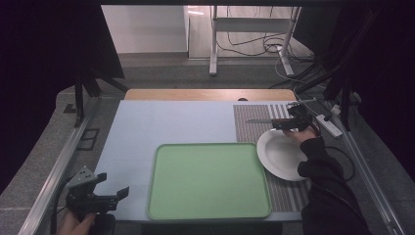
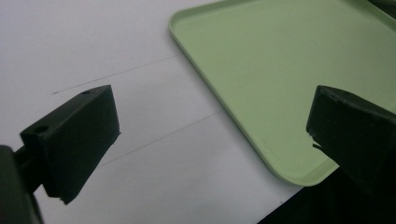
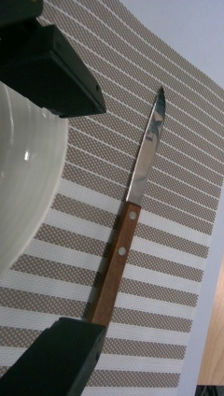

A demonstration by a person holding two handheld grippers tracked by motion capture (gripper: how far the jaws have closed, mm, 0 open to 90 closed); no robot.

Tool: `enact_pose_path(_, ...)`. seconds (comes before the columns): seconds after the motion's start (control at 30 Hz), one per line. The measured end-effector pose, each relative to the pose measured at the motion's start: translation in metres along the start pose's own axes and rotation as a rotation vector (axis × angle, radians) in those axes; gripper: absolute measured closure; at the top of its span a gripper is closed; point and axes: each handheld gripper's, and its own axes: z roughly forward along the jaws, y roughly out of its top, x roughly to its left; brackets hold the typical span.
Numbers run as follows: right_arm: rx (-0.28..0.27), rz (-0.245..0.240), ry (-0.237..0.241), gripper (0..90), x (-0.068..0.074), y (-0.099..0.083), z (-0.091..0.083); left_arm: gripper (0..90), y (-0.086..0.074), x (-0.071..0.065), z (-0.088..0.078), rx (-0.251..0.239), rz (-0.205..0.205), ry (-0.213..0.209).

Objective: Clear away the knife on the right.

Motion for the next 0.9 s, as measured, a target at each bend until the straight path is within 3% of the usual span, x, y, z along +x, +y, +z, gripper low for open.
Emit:
enact_pose_path(0.1,0.009,-0.006,-0.005,0.0,-0.001,0.003,0.006,2.4,0.000,0.000,0.000,0.000,0.000,0.000)
enact_pose_path(0.27,0.017,-0.017,-0.008,9.4,-0.005,0.006,0.012,2.4,0.000,0.000,0.000,0.000,0.001,0.000)
enact_pose_path(0.3,0.022,-0.016,-0.014,16.4,-0.008,0.008,0.014,2.4,0.000,0.000,0.000,0.001,0.001,0.000)
enact_pose_path(0.33,0.022,-0.016,-0.014,16.4,-0.008,0.008,0.014,2.4,0.000,0.000,0.000,0.001,0.000,0.000)
enact_pose_path(0.37,0.025,-0.006,-0.022,24.3,-0.010,0.009,0.014,2.4,0.000,0.000,0.000,0.001,0.000,0.000)
enact_pose_path(0.4,0.025,-0.006,-0.022,24.3,-0.010,0.009,0.014,2.4,0.000,0.000,0.000,0.001,0.001,0.000)
enact_pose_path(0.43,0.038,0.004,-0.011,34.3,-0.014,0.011,0.016,2.4,0.000,0.000,0.000,0.001,0.001,0.000)
enact_pose_path(0.47,0.046,0.000,-0.013,38.6,-0.015,0.011,0.016,2.4,0.000,0.000,0.000,0.001,0.000,0.000)
enact_pose_path(0.5,0.046,0.000,-0.013,38.6,-0.015,0.011,0.016,2.4,0.000,0.000,0.000,0.001,0.000,0.000)
enact_pose_path(0.6,0.060,0.004,0.001,56.5,-0.021,0.014,0.018,2.4,0.000,0.000,0.000,0.001,0.000,0.000)
enact_pose_path(0.63,0.065,0.012,0.017,66.8,-0.023,0.016,0.019,2.4,0.000,0.000,0.000,0.001,0.000,0.000)
enact_pose_path(0.7,0.060,0.014,0.034,76.3,-0.025,0.017,0.020,2.4,0.000,0.000,0.000,0.001,-0.001,-0.001)
enact_pose_path(0.73,0.060,0.014,0.034,76.3,-0.025,0.017,0.020,2.4,0.000,0.000,0.000,0.000,-0.001,-0.001)
enact_pose_path(0.77,0.055,-0.007,0.035,86.8,-0.026,0.018,0.021,2.4,0.000,0.000,0.000,0.001,0.000,-0.001)
enact_pose_path(0.9,0.046,0.002,0.023,90.0,-0.028,0.021,0.026,2.4,0.000,0.000,0.000,0.001,0.000,0.000)
